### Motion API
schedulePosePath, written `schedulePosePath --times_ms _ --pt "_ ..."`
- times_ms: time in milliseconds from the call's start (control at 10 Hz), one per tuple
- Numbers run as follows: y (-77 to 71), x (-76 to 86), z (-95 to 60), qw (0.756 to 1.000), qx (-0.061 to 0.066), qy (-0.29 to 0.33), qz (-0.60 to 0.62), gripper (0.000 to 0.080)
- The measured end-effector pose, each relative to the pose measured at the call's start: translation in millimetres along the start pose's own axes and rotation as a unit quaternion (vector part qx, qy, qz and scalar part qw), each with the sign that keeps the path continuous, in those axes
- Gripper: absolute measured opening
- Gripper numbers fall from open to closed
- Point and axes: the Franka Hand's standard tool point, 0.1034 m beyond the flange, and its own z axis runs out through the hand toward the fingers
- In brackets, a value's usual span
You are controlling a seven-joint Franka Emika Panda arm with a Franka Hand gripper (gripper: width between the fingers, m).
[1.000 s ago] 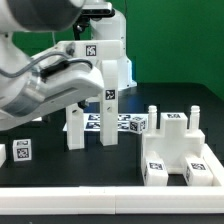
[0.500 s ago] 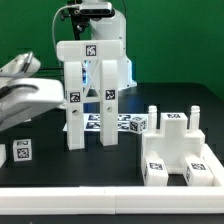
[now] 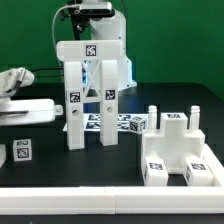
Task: Assemble chair
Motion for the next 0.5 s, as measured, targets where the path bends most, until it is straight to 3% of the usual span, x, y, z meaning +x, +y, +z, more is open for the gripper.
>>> schedulePosePath --times_ms 200,500 --pt "-3.4 -3.5 17.5 0.992 -0.003 -0.055 0.109 0.0649" --pt "-4.6 -0.8 20.4 0.991 -0.003 -0.066 0.12 0.0649"
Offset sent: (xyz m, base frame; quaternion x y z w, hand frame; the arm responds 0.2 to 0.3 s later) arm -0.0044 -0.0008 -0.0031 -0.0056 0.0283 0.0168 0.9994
